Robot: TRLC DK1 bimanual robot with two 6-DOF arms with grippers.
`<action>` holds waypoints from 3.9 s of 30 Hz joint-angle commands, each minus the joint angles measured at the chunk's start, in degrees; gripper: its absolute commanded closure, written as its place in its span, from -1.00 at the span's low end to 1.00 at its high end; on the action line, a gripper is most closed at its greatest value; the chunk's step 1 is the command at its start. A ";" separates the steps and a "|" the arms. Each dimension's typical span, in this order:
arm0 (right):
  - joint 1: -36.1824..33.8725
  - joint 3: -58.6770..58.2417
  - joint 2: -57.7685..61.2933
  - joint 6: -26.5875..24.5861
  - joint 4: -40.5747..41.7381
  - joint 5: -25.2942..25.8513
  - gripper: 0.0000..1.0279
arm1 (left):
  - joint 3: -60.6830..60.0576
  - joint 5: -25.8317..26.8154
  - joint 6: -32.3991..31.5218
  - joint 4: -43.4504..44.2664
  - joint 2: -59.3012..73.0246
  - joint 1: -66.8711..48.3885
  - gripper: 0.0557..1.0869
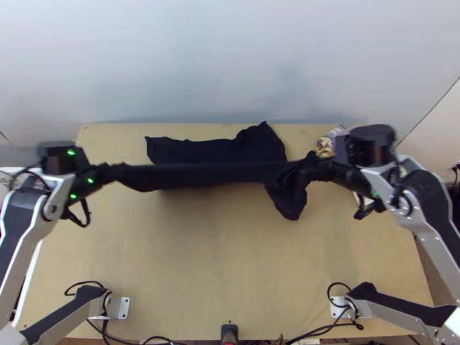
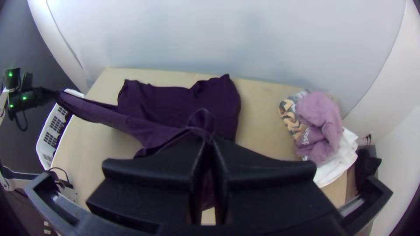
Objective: Fold the t-shirt
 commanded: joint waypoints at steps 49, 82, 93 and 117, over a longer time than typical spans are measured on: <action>6.54 6.58 -31.41 -48.65 15.64 26.85 0.94 | 54.62 15.48 16.21 -22.31 -10.65 5.17 0.93; -16.67 -4.84 -34.93 -28.61 19.07 -1.19 0.94 | 31.51 37.27 12.52 -22.92 -14.51 24.86 0.93; -14.56 -22.68 -23.50 -18.50 35.07 4.61 0.94 | 13.05 27.08 1.45 -5.25 -3.00 19.14 0.93; -13.15 5.79 32.13 -2.95 38.41 6.19 0.94 | 12.00 1.15 -4.00 28.14 31.98 4.29 0.93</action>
